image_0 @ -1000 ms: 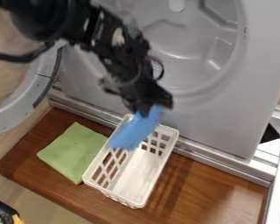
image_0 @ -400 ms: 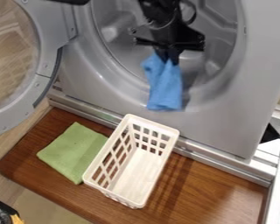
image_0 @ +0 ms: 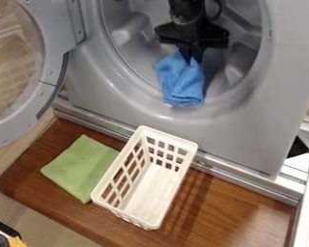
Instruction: Take the blue cloth in the white basket and wipe the washing machine
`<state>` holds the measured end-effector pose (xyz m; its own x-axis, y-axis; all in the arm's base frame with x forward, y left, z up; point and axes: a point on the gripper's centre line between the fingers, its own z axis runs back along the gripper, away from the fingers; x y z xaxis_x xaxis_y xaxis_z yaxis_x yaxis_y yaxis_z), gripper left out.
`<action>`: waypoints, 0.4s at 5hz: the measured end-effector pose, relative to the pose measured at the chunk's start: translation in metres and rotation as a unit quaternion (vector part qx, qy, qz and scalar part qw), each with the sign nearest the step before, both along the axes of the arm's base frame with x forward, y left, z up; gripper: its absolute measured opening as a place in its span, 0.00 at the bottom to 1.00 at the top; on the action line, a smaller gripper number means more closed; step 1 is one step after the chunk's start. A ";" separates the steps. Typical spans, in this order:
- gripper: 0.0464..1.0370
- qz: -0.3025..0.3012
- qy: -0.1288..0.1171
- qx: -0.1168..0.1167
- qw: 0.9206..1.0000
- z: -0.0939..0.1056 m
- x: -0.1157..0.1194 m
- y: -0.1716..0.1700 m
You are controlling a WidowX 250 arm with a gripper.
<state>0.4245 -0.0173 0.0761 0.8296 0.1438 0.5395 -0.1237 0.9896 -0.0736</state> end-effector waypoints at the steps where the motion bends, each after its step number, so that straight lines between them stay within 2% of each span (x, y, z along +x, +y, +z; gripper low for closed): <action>1: 0.06 0.000 0.008 -0.004 1.000 -0.008 0.008 0.004; 2: 0.24 -0.001 0.012 0.001 1.000 -0.011 0.005 0.000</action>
<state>0.4297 -0.0170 0.0647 0.8428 0.1414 0.5193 -0.1240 0.9899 -0.0683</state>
